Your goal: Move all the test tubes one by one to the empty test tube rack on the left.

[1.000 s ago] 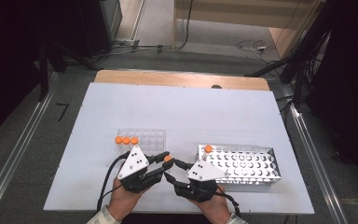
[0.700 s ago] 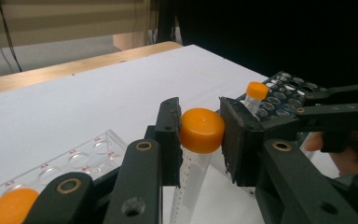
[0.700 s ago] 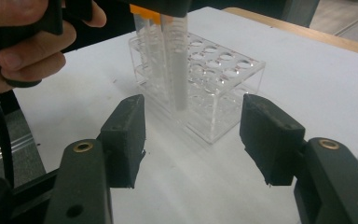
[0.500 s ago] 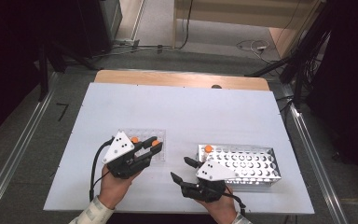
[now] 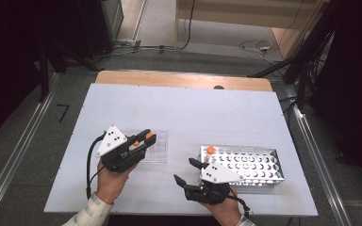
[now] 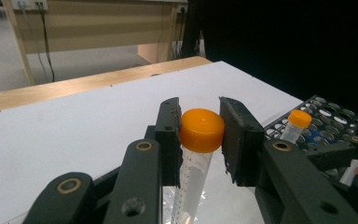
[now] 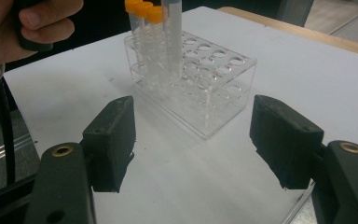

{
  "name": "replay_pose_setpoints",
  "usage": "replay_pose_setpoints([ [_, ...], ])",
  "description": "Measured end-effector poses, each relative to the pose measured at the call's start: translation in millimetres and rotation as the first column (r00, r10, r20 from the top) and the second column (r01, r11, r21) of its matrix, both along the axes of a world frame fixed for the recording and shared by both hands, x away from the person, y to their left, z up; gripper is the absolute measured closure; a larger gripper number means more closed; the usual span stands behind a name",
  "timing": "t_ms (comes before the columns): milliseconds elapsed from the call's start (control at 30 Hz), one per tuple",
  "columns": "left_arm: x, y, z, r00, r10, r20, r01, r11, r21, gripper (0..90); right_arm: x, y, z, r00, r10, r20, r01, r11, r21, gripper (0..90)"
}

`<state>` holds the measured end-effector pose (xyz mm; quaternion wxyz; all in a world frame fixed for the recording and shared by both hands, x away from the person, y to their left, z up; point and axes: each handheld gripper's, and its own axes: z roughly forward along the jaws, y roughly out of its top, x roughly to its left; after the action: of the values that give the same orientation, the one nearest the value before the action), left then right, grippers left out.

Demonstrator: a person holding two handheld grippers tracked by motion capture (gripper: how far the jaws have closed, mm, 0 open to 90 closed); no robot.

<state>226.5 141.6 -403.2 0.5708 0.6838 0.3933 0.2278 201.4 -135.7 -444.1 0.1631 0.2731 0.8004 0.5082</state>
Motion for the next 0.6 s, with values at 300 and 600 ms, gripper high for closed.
replay_pose_setpoints([
  [300,-0.9,3.3,5.4,0.9999,0.007,0.012,-0.007,0.9999,-0.007,70.4,-0.3,-1.5,0.8,1.0000,-0.007,0.001,0.007,1.000,0.010,30.2],
  [600,2.3,9.7,4.2,0.9995,0.029,0.010,-0.029,0.9995,-0.010,70.4,-0.5,-0.2,0.1,1.0000,-0.005,0.000,0.005,1.000,0.004,30.5],
])
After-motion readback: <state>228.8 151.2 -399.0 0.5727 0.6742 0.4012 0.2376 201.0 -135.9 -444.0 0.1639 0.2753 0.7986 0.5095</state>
